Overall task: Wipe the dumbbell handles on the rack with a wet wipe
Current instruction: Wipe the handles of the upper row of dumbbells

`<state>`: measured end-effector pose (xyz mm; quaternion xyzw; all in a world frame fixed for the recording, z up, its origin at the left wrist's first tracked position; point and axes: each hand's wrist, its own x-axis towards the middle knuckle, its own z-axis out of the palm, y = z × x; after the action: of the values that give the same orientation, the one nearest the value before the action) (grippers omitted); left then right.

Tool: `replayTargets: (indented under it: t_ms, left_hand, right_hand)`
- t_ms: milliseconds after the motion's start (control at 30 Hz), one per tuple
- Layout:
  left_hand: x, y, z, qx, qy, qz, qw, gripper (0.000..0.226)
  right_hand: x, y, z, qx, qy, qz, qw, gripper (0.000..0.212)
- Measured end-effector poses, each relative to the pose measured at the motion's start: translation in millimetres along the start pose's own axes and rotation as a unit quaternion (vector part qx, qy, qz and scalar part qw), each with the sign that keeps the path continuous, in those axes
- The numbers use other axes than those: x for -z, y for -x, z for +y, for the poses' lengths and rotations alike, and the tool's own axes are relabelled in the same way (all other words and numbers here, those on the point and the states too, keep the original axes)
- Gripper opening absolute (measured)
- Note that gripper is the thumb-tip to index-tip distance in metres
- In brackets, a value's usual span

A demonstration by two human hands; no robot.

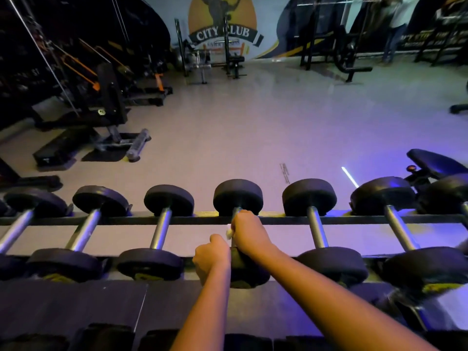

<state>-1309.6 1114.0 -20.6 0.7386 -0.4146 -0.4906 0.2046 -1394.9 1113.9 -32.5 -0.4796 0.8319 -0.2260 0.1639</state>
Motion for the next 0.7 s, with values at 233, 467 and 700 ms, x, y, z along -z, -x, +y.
replayTargets:
  t_ms: [233,467,700]
  left_hand:
    - [-2.6,-11.4,-3.2,-0.025,0.008,-0.015,1.000,0.033]
    - [-5.2,-16.3,-2.3,-0.032,-0.010,-0.001,0.999,0.034]
    - [-9.8,-19.4,-1.2,-0.018,-0.016,0.010,1.000,0.037]
  right_hand:
    - [-4.3,-2.9,0.1,0.010,0.034,-0.001,0.999,0.020]
    - [-4.5,-27.7,-0.8,0.028,0.068,0.036,0.997,0.012]
    - [-0.9,-49.6,-3.4,-0.028,0.040,0.072,0.996,0.013]
